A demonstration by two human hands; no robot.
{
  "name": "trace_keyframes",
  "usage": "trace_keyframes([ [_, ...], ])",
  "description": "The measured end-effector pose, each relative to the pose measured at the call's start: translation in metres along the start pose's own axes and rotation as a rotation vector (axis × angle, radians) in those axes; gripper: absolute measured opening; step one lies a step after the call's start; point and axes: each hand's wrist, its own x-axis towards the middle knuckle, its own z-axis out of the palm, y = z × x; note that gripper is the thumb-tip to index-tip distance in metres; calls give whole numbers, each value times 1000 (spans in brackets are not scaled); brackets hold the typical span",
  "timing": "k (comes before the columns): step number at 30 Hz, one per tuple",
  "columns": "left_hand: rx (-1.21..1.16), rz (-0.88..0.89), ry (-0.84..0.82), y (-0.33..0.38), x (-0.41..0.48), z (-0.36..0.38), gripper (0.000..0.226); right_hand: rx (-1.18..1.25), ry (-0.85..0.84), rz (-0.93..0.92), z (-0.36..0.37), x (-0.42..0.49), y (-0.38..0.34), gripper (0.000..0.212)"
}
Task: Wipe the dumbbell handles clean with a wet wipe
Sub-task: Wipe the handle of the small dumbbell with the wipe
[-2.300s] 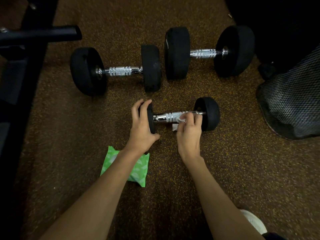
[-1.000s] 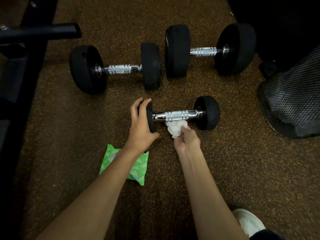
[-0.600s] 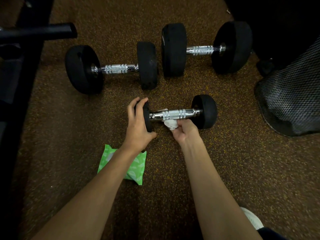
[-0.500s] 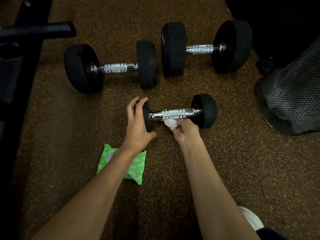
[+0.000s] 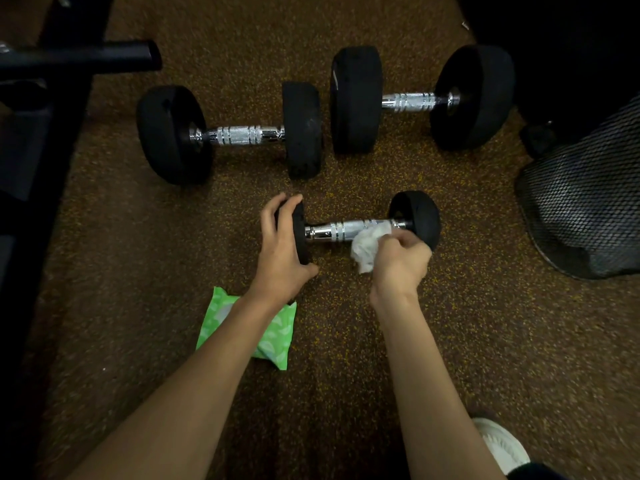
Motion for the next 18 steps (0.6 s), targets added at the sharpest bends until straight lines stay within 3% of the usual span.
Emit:
trace_keyframes([
  [2, 1, -4, -3, 0, -1, 0, 107, -260, 40, -324, -4, -1, -5, 30],
  [6, -2, -4, -1, 1, -1, -1, 106, -711, -194, -775, 2, 8, 9, 35],
  [10, 7, -1, 8, 1, 0, 0, 105, -1043, -320, -882, 5, 25, 21, 58],
  [14, 16, 10, 8, -1, 1, 0, 106, -1294, -297, -902, 12, 42, 9, 46],
  [16, 17, 5, 10, 0, 1, 0, 105, -1299, -283, -906, 14, 43, 11, 45],
  [18, 19, 0, 13, 2, -1, 0, 105, -1155, -249, -931, 9, 38, 21, 52],
])
